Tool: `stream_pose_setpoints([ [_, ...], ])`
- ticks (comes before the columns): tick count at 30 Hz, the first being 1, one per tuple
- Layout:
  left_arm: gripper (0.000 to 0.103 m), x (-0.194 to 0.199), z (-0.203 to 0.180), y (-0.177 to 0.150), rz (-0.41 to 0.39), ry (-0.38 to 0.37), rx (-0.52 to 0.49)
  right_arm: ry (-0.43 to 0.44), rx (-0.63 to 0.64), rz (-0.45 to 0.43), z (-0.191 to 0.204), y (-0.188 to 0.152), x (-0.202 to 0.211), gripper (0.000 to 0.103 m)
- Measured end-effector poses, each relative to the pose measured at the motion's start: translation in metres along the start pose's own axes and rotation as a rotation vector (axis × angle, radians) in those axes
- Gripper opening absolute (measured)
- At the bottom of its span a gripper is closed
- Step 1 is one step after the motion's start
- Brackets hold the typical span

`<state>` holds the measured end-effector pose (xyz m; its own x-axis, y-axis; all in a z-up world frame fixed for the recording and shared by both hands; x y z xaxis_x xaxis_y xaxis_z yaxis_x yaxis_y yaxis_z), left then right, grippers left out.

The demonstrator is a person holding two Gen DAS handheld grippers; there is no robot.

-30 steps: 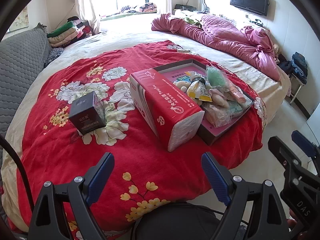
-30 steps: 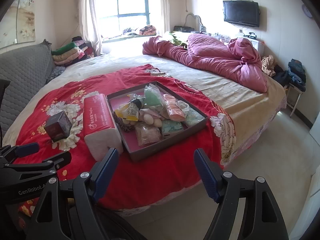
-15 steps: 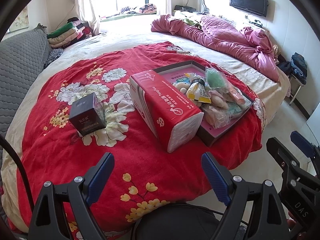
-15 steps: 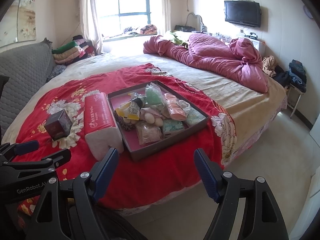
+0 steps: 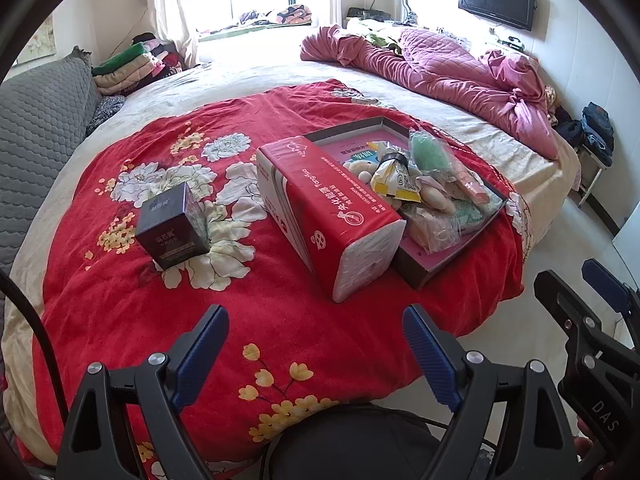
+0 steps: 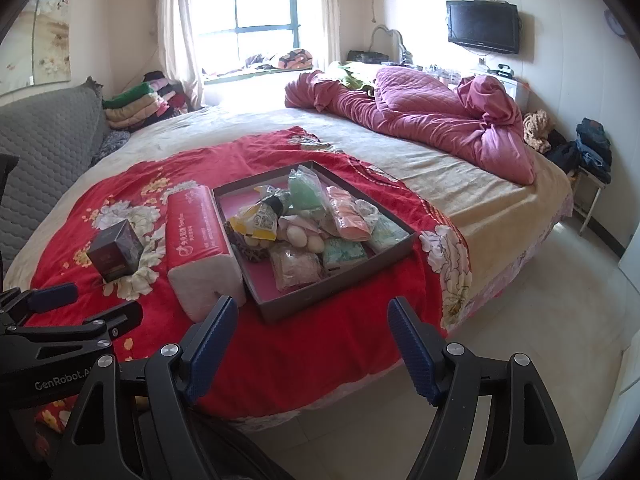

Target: Organize soft objects

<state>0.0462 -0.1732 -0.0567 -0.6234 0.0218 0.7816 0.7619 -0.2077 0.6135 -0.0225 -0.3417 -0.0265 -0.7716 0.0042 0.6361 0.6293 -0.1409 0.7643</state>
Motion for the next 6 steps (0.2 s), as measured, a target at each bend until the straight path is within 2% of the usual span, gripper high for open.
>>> stream_pose_setpoints([
  [6,0.088,-0.0007,0.0002,-0.0004,0.006,-0.014,0.005,0.001,0.001,0.000,-0.0002,0.0000,0.0000,0.078],
])
Point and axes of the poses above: each gripper's, at about its wrist camera, not at the fingertips, and x roughly against the way its jaws point, z to its left, y to its top, the point moved 6 cm from there along -x, roughly the way its jaws point, and after that the axes turned 8 degrees about y, right-handed, at the moved point
